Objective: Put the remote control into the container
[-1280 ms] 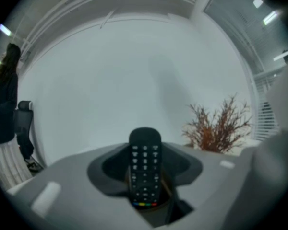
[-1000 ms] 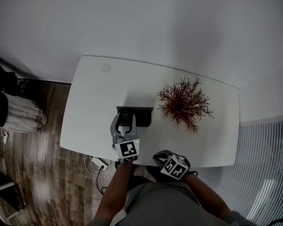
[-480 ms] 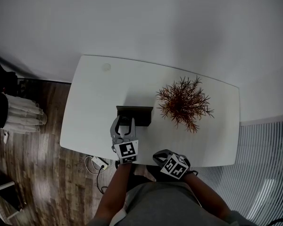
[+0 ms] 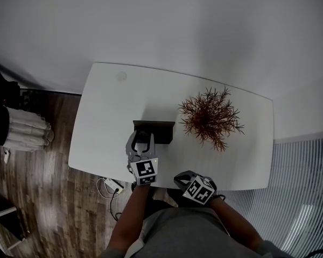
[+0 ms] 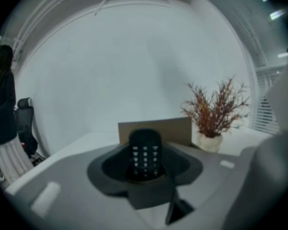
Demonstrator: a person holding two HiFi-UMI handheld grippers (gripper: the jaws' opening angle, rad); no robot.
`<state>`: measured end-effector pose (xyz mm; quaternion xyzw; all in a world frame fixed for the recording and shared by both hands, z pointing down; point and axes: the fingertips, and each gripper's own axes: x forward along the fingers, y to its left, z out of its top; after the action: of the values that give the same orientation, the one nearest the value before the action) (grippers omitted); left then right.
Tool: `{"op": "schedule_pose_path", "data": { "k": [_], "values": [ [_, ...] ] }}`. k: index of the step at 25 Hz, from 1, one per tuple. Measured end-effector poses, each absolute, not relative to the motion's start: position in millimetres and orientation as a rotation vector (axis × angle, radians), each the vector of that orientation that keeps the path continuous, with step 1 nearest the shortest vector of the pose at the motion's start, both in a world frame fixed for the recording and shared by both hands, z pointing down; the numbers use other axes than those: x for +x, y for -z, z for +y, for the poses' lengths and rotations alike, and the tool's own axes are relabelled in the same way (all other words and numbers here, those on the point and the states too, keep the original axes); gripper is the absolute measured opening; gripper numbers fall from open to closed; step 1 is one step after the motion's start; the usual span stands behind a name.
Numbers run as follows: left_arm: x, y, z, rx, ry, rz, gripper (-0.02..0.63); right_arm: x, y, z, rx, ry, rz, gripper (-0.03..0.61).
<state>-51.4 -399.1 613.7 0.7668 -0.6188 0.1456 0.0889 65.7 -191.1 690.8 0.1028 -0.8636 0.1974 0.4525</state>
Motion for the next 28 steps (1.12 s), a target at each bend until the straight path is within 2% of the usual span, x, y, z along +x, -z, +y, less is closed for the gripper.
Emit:
{"op": "schedule_pose_path", "data": {
  "k": [15,28],
  "values": [
    [-53.6,-606.2,-405.0,2.311,-0.425,-1.837,0.209,66.5,-692.5,-192.2,0.259,-0.494,-2.132,0.018],
    [-56.8,-586.5,-407.2,2.355,-0.414,-1.856,0.239,59.9,-687.9,-195.2,0.259,-0.479,-2.147,0.018]
  ]
}}
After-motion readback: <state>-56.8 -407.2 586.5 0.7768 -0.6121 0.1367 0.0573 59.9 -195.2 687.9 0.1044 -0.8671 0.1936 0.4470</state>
